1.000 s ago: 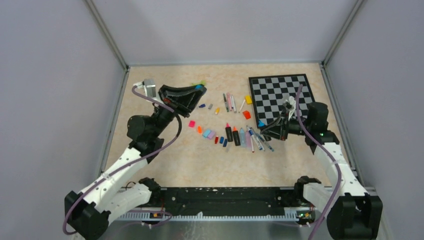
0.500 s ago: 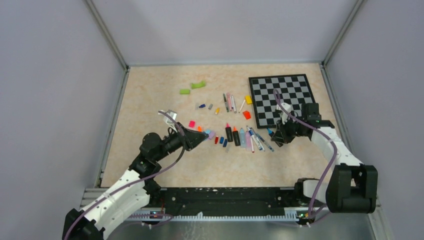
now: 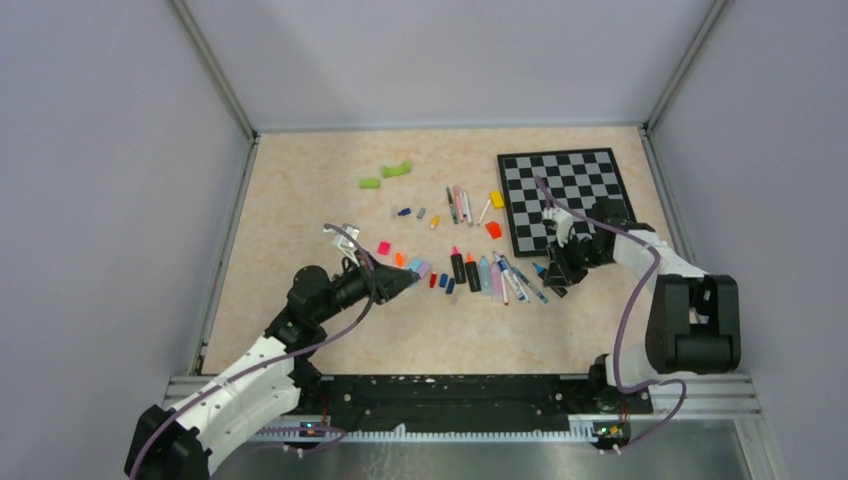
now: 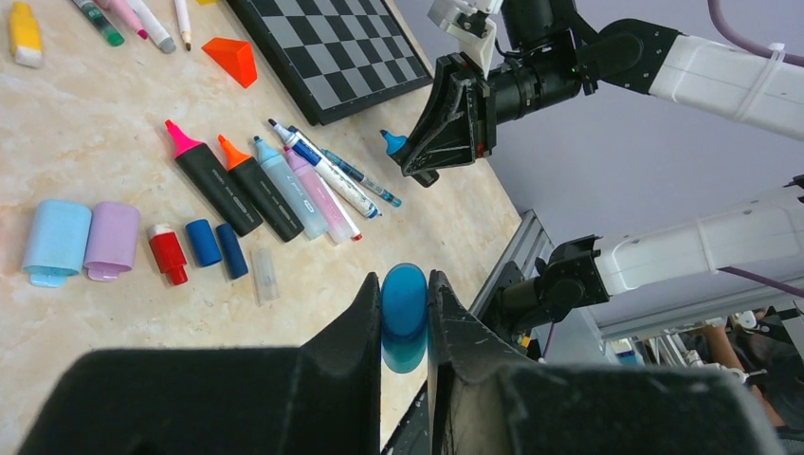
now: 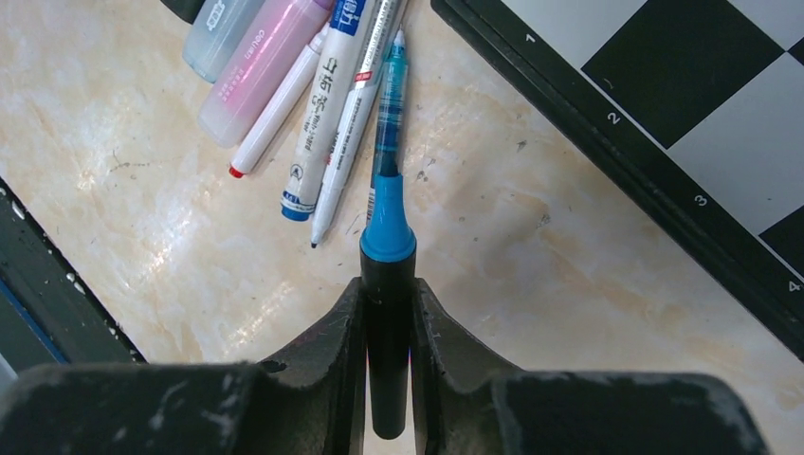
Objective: Open the pen caps
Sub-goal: Place the pen at the center of the board.
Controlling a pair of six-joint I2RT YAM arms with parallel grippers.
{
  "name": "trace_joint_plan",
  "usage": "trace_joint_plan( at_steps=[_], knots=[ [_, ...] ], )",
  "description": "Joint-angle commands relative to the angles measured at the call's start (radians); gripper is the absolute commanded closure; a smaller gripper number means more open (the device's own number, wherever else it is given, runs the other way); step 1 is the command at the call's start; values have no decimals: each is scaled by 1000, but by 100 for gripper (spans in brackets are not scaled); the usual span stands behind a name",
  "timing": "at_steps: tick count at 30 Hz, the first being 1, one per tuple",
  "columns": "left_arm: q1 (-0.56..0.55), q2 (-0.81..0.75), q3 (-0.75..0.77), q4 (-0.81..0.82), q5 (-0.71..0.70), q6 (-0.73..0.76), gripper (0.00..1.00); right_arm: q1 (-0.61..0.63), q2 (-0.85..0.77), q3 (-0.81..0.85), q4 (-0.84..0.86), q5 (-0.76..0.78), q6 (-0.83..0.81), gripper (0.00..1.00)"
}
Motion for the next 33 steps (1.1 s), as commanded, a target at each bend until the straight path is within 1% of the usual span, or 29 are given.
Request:
trace_joint_plan(
  at_steps=[1,5,9,11,12,16,19,20,23,26,28,30,31,33],
  knots=[
    [3,17,-13,85,14,-13,100,-7,58,59,0,-29,-29,83],
    [3,24,-14,87,16,-12,100,-8,136,99,-7,-55,-26,81],
    [4,27,-15,87,15,-13,100,-7,187,126,-12,-82,-19,76],
    [4,31,-14,87,15,-14,100,-7,202,134,-5,-83,-8,72],
    [3,32,-14,87,16,-15,100,-7,207,136,-4,-83,-4,69],
    [4,43,-6,90,25,-13,99,-7,193,139,-5,-88,2,64],
    [3,53,10,85,43,-4,99,-8,133,131,-2,-62,5,63],
    [3,58,17,78,55,0,99,-7,106,125,0,-53,7,61],
    [3,83,41,70,112,10,100,-14,25,99,5,-42,6,59],
    [1,124,74,59,192,24,100,-30,-53,77,0,-62,4,59],
    [-17,153,102,22,216,36,100,-51,-108,70,-11,-106,-3,59],
    [-60,175,137,-47,185,66,100,-77,-170,65,-28,-180,-20,59],
    [-96,188,159,-93,142,89,100,-92,-205,58,-25,-220,-20,59],
    [-200,217,210,-189,4,142,100,-128,-281,27,5,-300,-1,59]
  ],
)
